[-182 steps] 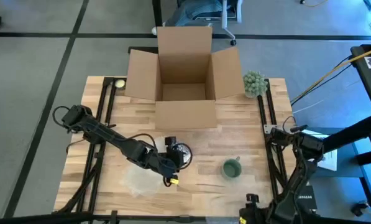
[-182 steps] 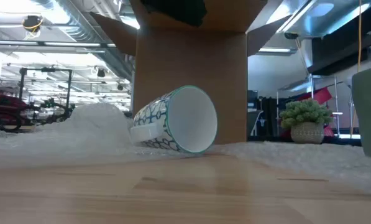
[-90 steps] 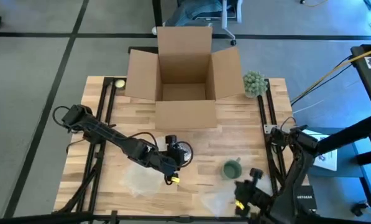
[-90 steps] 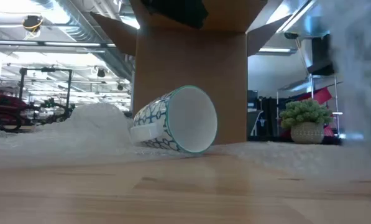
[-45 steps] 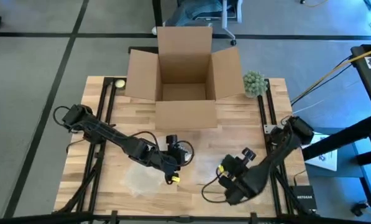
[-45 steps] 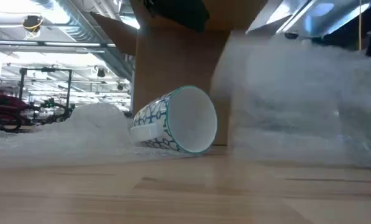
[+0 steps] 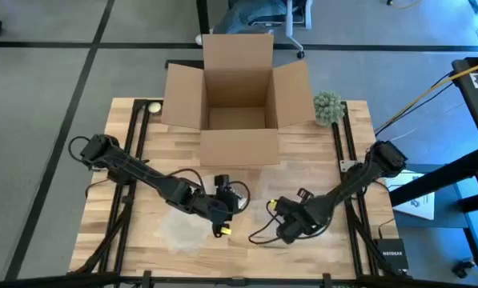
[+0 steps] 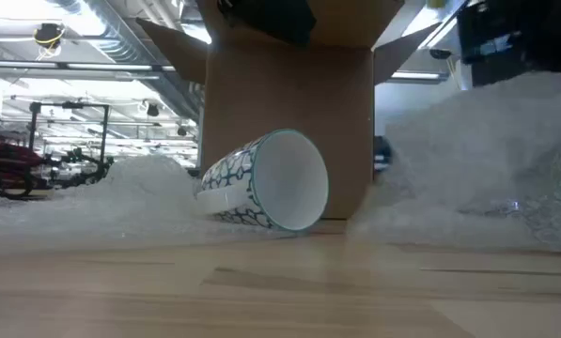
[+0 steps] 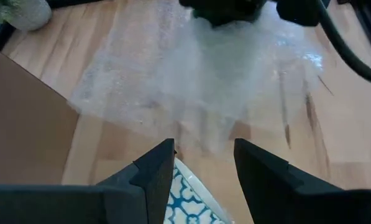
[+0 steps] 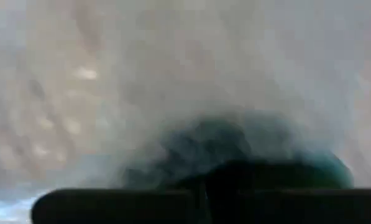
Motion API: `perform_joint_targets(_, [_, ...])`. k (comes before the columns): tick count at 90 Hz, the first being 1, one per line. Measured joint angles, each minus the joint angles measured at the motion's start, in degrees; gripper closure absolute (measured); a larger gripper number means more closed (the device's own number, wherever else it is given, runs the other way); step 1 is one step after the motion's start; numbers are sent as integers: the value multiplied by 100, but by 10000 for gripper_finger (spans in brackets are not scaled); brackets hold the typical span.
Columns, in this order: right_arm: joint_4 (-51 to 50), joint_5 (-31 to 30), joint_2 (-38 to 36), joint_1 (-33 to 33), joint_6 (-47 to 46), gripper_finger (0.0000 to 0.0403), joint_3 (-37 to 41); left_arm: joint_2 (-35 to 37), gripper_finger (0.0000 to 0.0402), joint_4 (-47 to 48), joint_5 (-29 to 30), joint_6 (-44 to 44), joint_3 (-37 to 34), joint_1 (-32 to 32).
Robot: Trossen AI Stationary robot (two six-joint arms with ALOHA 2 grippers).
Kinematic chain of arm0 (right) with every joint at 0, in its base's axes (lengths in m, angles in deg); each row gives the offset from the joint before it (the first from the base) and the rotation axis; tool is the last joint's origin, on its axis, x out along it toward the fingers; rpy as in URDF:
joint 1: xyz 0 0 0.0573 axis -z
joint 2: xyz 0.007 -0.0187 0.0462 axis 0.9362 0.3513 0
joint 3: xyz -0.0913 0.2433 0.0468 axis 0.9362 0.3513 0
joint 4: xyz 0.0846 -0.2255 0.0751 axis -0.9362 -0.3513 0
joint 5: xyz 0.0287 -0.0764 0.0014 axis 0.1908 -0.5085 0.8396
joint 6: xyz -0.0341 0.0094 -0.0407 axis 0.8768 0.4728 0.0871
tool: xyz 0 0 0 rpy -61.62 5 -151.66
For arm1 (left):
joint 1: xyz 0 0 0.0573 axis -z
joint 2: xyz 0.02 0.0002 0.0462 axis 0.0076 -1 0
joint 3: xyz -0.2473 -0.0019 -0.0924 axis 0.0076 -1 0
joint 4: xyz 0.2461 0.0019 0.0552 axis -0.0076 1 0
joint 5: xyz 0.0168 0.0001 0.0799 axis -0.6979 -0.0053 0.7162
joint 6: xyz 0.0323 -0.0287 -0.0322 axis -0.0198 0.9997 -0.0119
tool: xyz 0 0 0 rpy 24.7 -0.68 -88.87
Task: Wrap mug
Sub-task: Wrap the green mug with the right transparent bubble wrap
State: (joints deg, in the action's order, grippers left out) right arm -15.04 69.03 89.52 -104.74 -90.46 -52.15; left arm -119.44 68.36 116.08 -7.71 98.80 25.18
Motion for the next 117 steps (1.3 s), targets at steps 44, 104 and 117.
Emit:
perform_joint_targets(44, [1679,33,17,383,1253,313,-97,7,249,51,-3,298,0,467])
perform_joint_targets(104, [797,-299,-22,383,2082,251,-457,-997,249,-2289,-96,297,0,-28])
perform_joint_targets(117, [781,-436,-55,379,2146,251,-454,-1361,249,-2626,-149,342,0,-205])
